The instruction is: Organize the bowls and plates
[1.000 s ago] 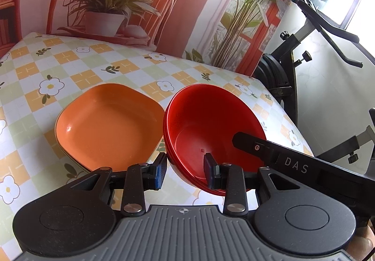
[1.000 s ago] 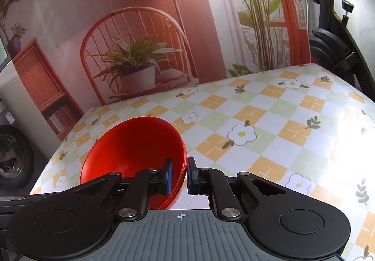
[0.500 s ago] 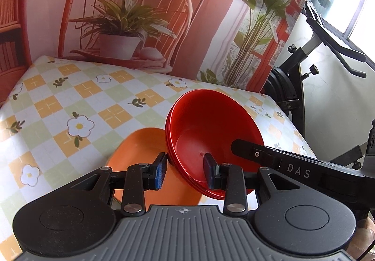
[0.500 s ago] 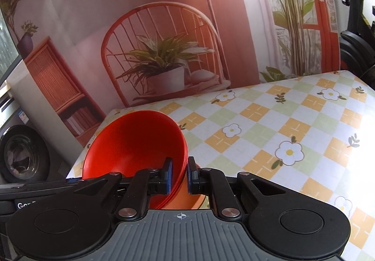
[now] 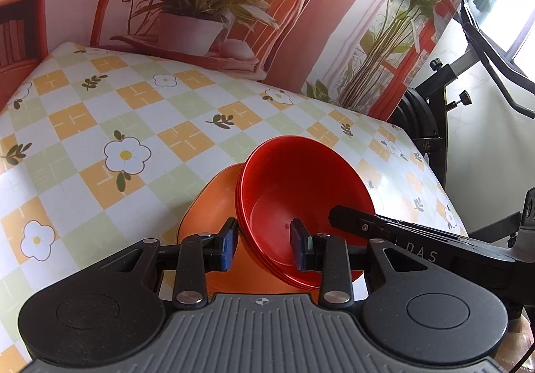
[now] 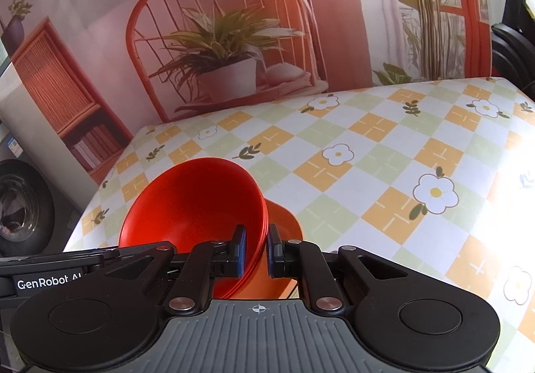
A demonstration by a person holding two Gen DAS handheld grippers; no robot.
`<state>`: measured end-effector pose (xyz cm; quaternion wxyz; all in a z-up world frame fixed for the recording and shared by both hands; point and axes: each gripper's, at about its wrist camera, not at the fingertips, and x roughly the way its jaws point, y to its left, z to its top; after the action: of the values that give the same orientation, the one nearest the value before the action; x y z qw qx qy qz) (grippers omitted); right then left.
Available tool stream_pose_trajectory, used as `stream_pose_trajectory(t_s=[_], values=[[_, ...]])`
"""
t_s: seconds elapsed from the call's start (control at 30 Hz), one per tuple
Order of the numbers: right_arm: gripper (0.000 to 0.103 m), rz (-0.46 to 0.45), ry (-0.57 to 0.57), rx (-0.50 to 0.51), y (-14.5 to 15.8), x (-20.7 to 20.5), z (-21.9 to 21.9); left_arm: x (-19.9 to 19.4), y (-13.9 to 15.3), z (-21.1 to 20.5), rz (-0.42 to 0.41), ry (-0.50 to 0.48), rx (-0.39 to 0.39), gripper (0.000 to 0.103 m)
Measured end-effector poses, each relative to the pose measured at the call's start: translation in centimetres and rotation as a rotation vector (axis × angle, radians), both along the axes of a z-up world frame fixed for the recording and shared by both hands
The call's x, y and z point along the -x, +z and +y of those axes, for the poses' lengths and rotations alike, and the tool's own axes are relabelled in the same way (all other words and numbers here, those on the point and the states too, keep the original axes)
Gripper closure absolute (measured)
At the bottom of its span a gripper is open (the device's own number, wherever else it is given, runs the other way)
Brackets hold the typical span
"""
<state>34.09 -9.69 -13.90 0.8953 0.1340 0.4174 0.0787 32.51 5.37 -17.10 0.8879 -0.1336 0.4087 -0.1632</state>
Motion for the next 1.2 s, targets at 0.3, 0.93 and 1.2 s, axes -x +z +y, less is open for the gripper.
stream_pose_trajectory(t_s=[0.3,0.93,1.2], values=[[0.092,0.035,0.005,0.031,-2.0,-0.1,0.9,-0.7,-1.8,0.5,0.019,0.004,0.001,0.068],[0.092,0.052,0.006,0.045,-3.0,0.2,1.2,-0.4,-2.3,-0.3,-0.010,0.005,-0.084,0.068],[0.092,0.043,0.017,0.060,-3.0,0.2,1.2,-0.3,-2.2,-0.5,-0.029,0.005,-0.128,0.068]])
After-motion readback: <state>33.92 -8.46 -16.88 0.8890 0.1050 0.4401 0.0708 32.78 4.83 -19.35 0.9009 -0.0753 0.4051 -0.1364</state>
